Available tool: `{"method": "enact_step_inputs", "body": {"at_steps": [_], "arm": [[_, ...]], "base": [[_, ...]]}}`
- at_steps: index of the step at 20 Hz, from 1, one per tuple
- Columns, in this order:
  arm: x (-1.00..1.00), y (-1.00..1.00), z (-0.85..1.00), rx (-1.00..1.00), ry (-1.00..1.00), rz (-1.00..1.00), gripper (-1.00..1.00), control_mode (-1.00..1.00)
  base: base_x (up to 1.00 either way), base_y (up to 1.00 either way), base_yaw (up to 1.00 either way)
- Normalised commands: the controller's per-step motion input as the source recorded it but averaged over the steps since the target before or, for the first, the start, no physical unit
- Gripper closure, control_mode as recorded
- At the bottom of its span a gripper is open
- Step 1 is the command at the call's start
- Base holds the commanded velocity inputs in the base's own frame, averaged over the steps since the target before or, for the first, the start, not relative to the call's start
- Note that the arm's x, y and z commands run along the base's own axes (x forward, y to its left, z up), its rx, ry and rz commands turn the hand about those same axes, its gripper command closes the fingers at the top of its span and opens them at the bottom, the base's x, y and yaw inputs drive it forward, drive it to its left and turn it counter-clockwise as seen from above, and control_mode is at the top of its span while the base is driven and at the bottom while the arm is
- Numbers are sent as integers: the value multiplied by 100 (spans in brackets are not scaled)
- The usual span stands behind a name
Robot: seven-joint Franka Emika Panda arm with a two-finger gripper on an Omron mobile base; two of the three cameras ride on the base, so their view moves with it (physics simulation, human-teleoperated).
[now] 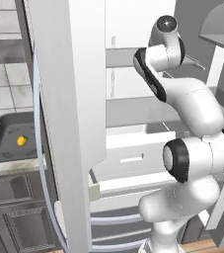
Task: Place one lemon and one chicken drumstick in each tupperware on the nearby counter, to pack two identical lunches.
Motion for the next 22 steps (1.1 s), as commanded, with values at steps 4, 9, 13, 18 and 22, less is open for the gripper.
{"method": "enact_step_inputs", "body": {"at_steps": [4,9,13,18,22], "arm": [[-100,2,-100,-23,14,-2,100,-100],[-100,10,-61,-7,6,0,100,-100],[-92,9,-5,-2,24,1,100,-100],[-73,5,-14,-1,25,6,100,100],[0,0,0,0,0,0,100,100]], "base": [[0,0,0],[0,0,0],[0,0,0],[-20,3,3],[-100,15,14]]}}
